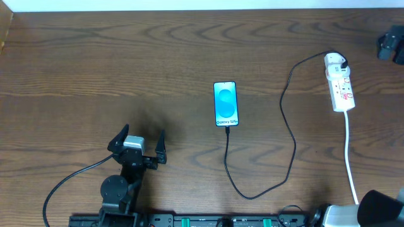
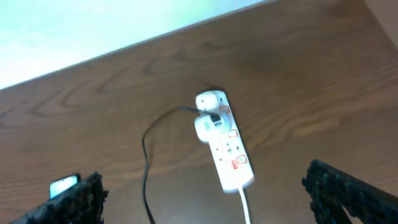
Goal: Plug charger to phone and switch on socket
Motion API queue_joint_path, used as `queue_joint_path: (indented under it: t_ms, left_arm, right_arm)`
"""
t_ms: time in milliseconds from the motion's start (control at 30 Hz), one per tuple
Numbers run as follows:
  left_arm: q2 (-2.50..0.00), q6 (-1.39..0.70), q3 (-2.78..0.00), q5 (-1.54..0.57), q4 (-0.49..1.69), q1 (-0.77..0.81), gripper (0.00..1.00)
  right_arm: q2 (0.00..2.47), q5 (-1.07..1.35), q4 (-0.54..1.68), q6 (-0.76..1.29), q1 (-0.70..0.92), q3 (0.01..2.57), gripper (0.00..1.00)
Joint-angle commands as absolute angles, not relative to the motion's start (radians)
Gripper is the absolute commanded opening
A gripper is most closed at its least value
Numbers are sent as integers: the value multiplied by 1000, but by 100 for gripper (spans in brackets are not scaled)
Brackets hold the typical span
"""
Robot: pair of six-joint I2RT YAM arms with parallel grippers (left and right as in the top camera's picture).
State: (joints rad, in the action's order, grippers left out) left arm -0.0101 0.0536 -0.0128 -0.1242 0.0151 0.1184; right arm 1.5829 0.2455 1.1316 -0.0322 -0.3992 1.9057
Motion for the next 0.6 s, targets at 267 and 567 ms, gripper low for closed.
queue_joint_path:
  t_ms: [267, 567]
  left_arm:
    - [-4, 67, -4, -135, 60, 113, 98]
    - [-4, 67, -4, -135, 60, 113, 98]
  right_arm:
    - [1423, 242, 479, -22, -189, 1248, 99]
    - [1120, 247, -82, -21, -140, 627, 99]
